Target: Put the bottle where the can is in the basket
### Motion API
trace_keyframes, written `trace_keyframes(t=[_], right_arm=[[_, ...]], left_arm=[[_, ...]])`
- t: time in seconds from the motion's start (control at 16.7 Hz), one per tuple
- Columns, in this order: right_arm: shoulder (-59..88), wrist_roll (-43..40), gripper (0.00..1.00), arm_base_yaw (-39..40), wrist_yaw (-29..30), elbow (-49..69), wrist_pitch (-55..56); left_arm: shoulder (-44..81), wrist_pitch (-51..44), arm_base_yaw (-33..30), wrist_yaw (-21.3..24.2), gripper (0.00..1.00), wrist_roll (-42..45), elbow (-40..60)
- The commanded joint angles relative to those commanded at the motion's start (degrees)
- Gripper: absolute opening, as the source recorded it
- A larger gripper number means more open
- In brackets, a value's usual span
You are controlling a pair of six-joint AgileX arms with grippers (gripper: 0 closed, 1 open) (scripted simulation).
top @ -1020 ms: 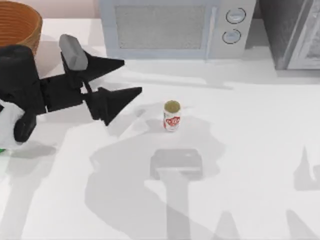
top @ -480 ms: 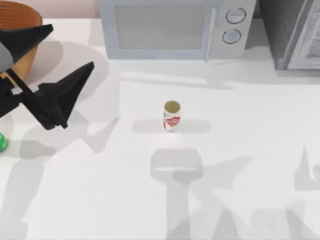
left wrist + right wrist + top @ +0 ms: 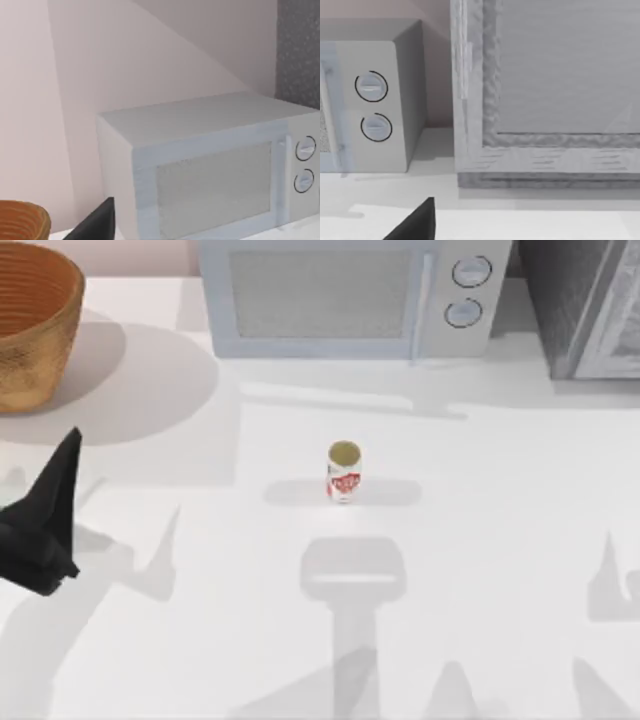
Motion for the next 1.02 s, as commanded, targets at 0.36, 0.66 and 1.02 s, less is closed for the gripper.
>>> trace_keyframes(t=[0.36, 0.66, 1.02], right_arm=[[0.0, 0.0, 1.0, 0.0, 0.0, 0.0, 0.0], [0.0, 0.0, 1.0, 0.0, 0.0, 0.0, 0.0], [0.0, 0.0, 1.0, 0.0, 0.0, 0.0, 0.0]], left_arm=[[-19.3, -16.1, 2.8, -17.9, 1.0, -0.8, -9.0], [-21.4, -18.0, 3.7, -19.9, 1.0, -1.3, -10.6], [-17.8, -15.8, 4.4, -19.5, 1.0, -1.1, -11.1]])
